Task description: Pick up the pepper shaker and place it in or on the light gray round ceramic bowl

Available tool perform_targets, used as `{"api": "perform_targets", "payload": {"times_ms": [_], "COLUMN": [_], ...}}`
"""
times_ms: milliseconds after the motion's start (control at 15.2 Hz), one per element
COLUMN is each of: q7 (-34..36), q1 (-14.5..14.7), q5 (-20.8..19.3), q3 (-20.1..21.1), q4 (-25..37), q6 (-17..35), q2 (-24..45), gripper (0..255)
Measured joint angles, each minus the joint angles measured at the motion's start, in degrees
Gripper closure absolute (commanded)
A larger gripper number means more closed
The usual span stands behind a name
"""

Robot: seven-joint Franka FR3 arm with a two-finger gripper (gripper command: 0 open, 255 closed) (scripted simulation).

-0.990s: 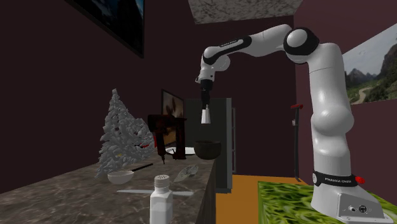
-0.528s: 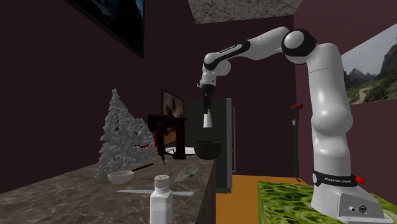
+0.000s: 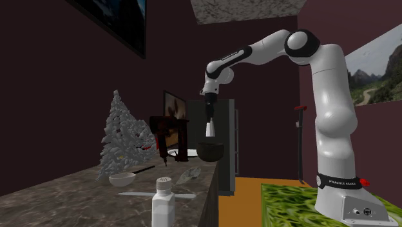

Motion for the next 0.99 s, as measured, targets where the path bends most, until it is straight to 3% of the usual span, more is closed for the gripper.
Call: {"api": "perform_targets", "payload": {"times_ms": [396,858,924,990], "q7": [-0.48,-0.78,-0.78,-0.78], "q1": [0.07,-0.02,-0.02,-0.02], "q5": [0.33,0.43,0.43,0.43], "q3": [0.08,0.01,0.01,0.01], "q4": [-3.98,-4.56,-4.57,-4.57], "q6": [4.63,5.48,5.48,5.49], "q2": [0.69,0.96,0.96,0.96], "gripper": [255,255,0,0]}}
